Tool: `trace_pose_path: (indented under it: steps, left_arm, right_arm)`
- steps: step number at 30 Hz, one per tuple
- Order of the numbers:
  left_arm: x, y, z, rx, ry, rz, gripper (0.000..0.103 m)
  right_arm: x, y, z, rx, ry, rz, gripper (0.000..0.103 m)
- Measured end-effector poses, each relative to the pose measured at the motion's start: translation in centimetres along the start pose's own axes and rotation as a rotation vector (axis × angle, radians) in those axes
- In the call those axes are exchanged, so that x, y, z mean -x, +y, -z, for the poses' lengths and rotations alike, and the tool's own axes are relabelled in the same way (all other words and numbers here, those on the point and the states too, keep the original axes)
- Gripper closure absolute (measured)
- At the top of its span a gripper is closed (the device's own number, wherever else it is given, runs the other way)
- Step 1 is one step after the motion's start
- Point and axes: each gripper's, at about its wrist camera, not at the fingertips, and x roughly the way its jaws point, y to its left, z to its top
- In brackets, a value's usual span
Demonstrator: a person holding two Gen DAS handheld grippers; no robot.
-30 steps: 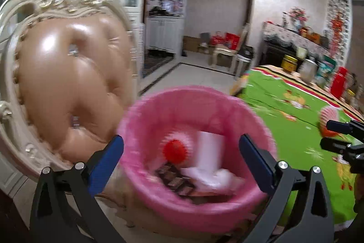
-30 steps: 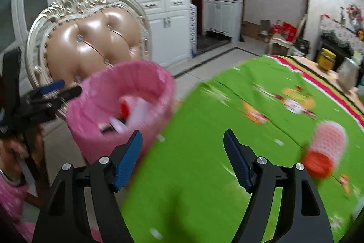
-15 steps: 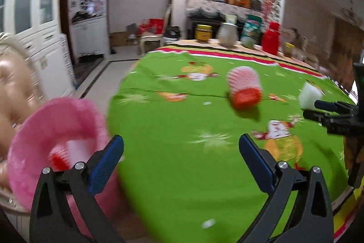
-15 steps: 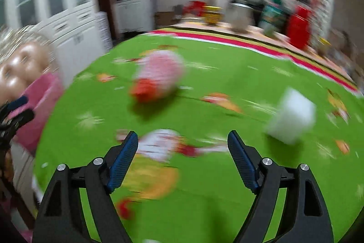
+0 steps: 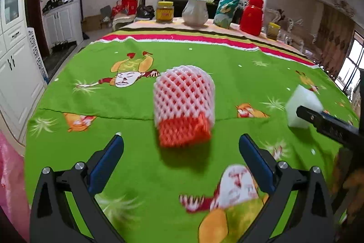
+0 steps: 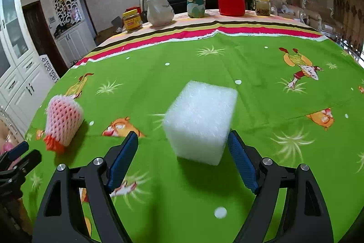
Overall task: Collect trash
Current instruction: 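Grasp the white foam block with the right tool while the left tool grasps the pink foam net, then lift the foam block and foam net and carry them over the pink bin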
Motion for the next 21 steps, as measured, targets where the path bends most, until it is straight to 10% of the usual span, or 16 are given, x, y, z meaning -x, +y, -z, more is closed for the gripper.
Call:
trace_pose_path:
  steps: [12, 18, 21]
  left_arm:
    - [-5.1, 0.2, -2.3, 0.113, 0.061, -0.020, 0.008]
    - [-6.3, -0.4, -2.1, 0.047, 0.072, 0.032, 0.070]
    - [-5.4, -0.6, -2.0, 0.010, 0.025, 0.047, 0.080]
  right_arm:
    - [-1.6, -1.3, 0.1, -0.024, 0.013, 0.064, 0.050]
    - [-1.6, -1.4, 0.1, -0.033, 0.020, 0.043, 0.050]
    - [-1.6, -1.5, 0.1, -0.030, 0.020, 0.045, 0.050]
